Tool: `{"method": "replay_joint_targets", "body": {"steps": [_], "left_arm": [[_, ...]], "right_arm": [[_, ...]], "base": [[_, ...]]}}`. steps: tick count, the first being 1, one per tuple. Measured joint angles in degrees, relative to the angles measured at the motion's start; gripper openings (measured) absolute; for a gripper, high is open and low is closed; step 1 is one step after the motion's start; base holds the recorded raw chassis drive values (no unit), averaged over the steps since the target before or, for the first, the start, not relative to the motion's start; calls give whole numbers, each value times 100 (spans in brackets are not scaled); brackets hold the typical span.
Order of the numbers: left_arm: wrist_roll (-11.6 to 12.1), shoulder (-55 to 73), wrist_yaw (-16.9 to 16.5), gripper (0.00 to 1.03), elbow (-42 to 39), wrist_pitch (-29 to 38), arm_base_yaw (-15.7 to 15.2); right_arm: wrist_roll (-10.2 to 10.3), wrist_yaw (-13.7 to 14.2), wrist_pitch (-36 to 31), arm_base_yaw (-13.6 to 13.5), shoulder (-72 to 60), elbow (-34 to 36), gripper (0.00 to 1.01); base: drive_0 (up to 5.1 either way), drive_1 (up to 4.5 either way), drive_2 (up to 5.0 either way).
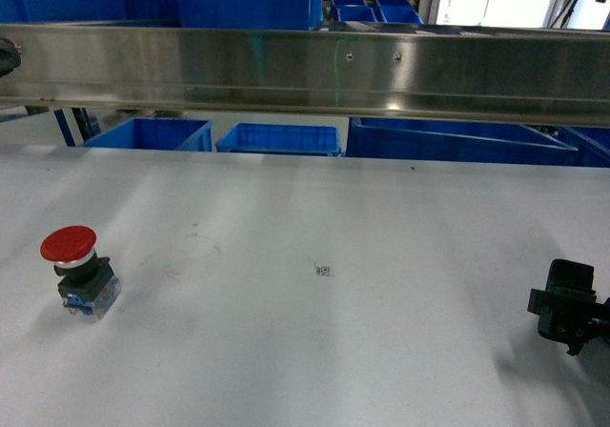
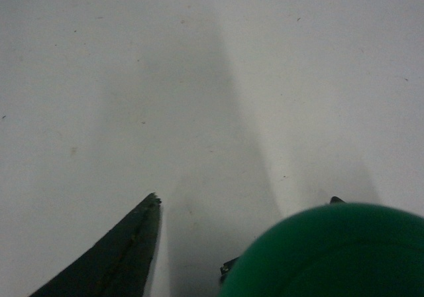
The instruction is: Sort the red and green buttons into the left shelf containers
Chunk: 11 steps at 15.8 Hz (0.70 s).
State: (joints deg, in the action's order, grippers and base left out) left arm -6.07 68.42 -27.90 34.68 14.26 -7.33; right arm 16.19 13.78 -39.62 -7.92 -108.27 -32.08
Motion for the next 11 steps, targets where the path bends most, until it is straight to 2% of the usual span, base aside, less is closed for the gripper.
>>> {"method": "replay_joint_targets", "body": {"steps": [3,5,7,9,11], "left_arm": [[0,0,0,98,0,4,0],[0,0,0,98,0,0,0],[0,0,0,98,0,2,0],[0,0,0,98,0,0,0],[0,0,0,98,0,2,0]], "right_arm": [[-63,227,-50,-20,-229,-203,47],[-101,186,-70,-33,-236,-229,28],[-98,-7,-42,-33,20,-33,27],[-153,15,-264,-114,940,605,27],[-450,192,-214,-313,2441,1296,27]], "base": [[0,0,0],[0,0,0],[0,0,0],[0,0,0],[0,0,0]]}}
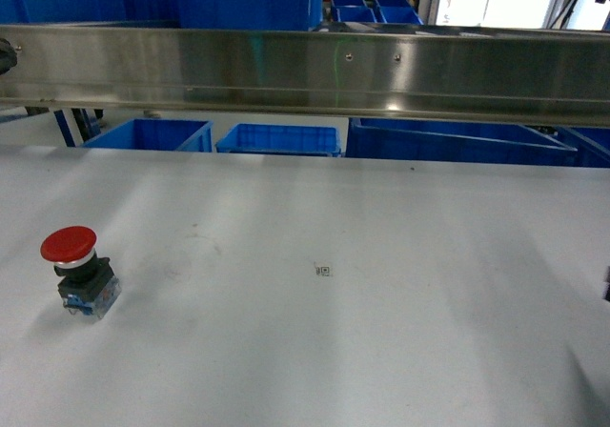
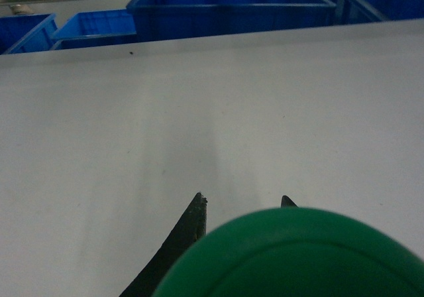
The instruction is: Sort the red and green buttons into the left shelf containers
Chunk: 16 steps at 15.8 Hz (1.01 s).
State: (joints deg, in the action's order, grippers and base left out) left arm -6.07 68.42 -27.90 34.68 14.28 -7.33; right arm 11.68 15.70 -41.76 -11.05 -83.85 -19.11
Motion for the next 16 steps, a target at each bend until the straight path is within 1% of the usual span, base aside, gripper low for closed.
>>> {"method": "replay_joint_targets", "body": {"steps": [1,2,3,4,6,7,9,10,12,13,14,16], "left_arm": [[0,0,0,98,0,2,0],[0,0,0,98,0,0,0],[0,0,0,98,0,0,0],[0,0,0,98,0,4,0],[9,31,28,98,31,-140,42],[77,205,157,98,44,-120,114],[420,826,555,98,61,-20,315],[514,1161,680,98,107,46,310],[678,1668,824,98,256,348,319],[774,1961,850,98,372,393,323],[820,2197,848,98,387,507,352],[852,2426,846,98,407,435,424]], "right_arm": [[-256,55,330,-125,898,354,27],[-433,26,662,-223,1519,557,27],[-601,79,855,-341,2011,625,27],[-695,125,809,-428,2181,605,27],[-752,129,876,-433,2116,595,27],[-769,138,861,-433,2118,595,27],[-774,142,863,-433,2122,595,27],[-774,142,866,-433,2122,595,27],[-776,144,863,-433,2122,595,27],[-778,142,863,-433,2122,595,27],[-780,144,866,-433,2122,595,27],[-791,144,866,-433,2122,595,26]], "base": [[0,0,0],[0,0,0],[0,0,0],[0,0,0],[0,0,0],[0,0,0],[0,0,0],[0,0,0],[0,0,0],[0,0,0],[0,0,0],[0,0,0]]}}
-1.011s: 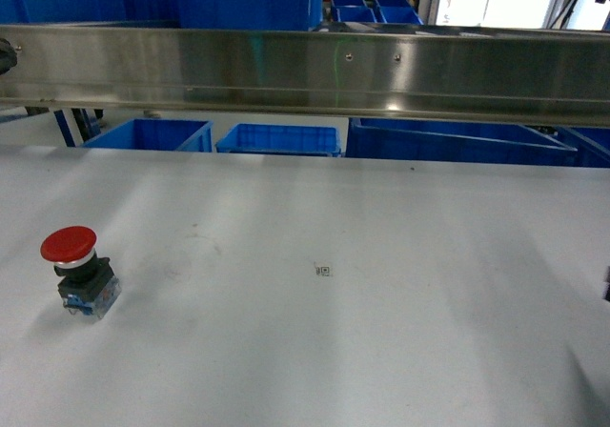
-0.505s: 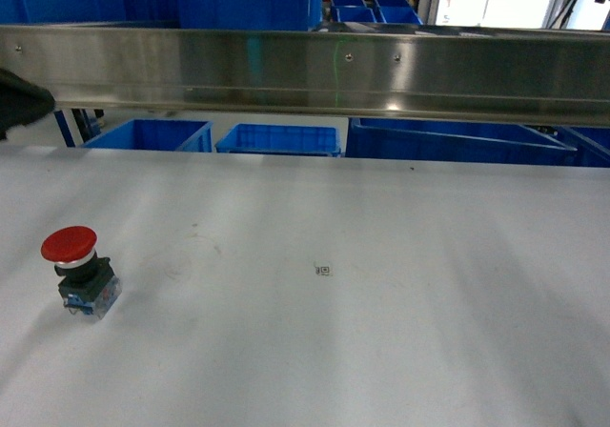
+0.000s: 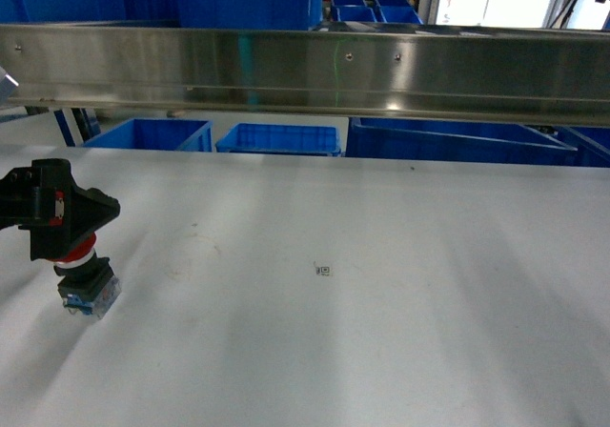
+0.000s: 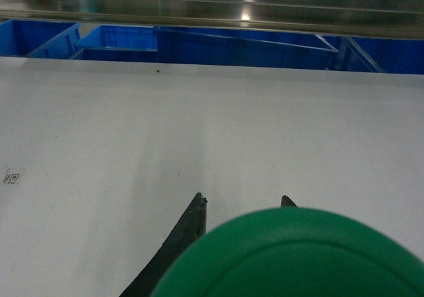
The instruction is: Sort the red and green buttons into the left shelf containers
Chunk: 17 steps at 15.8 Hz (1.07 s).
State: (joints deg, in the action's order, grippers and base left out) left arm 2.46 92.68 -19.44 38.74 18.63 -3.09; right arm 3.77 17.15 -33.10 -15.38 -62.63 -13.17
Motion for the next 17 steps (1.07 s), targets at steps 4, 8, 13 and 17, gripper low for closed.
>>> {"method": "replay_joint_targets", "body": {"steps": [4,8,13,17], "left_arm": [[59,356,-74,98,210,-236,170],[238,933,11,98,208,52,256],[516,1113,149,93,208,492,254],[579,1200,146,79,208,345,225]], "right_arm": [[0,0,-2,0,0,0,26],[0,0,0,0,0,0,26],[0,0,-2,0,0,0,26],[0,0,-2,0,0,0,26]], "base": [[0,0,0],[0,0,0],[0,0,0],[0,0,0]]}}
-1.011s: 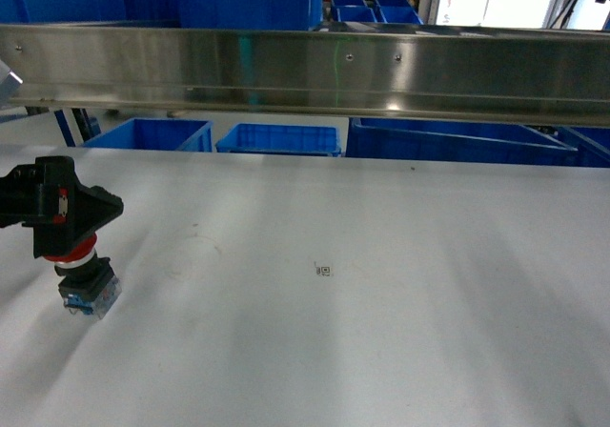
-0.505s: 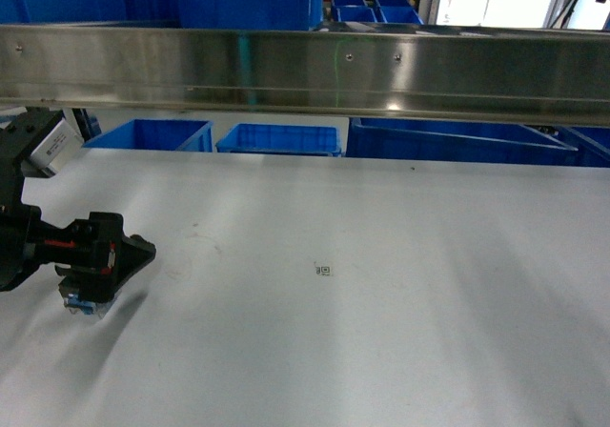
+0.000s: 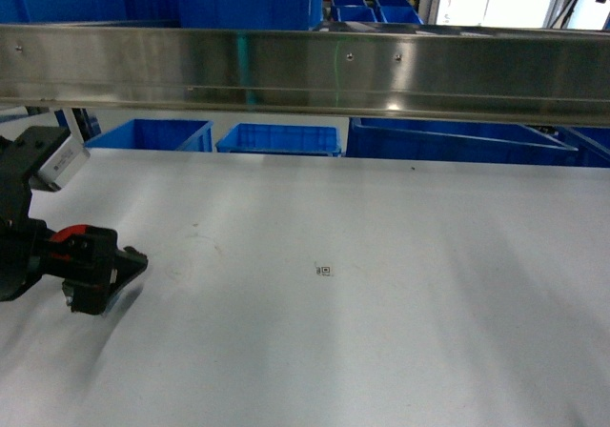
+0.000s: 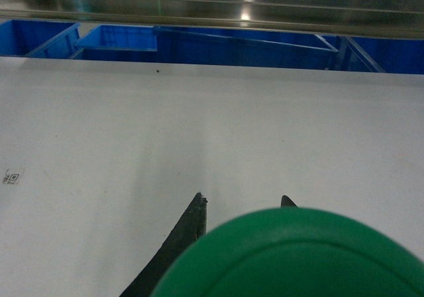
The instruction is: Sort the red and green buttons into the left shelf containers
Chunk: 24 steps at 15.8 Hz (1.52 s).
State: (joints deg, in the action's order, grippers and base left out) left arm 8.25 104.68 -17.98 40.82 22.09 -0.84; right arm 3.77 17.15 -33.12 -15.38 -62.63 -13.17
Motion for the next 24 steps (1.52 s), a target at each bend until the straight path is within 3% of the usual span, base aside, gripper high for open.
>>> {"method": "replay_joint_targets", "body": {"steps": [2,3,4,7,10,12,15,17,24], "left_arm": [[83,61,-24,30,-15,-85,-46],[116,-146,-96,27,-361,295,-201],[72,-1128,-223,27,-640,295,-474],[-348,-3067,-651,27,-304,-1073,-984],[-551,-4229,-811,27,-68,-1897,-1176],[-654,-4232,-575,27,-83,-1698,-1069],[-782,-4050,-313,27,-160,-1692,-525],[-787,-4050,-306,27,-162,-1521,-308],[-791,-4050,-273,27,-162,-1541,-330]], "right_arm": [[0,0,0,0,0,0,26],[0,0,0,0,0,0,26],[0,0,0,0,0,0,26],[0,0,2,0,0,0,26],[0,0,0,0,0,0,26],[0,0,2,0,0,0,26],[0,-2,-2,0,0,0,26],[0,0,2,0,0,0,26],[0,0,0,0,0,0,26]], "base": [[0,0,0],[0,0,0],[0,0,0],[0,0,0],[0,0,0],[0,0,0],[0,0,0],[0,0,0],[-69,36,36]]}}
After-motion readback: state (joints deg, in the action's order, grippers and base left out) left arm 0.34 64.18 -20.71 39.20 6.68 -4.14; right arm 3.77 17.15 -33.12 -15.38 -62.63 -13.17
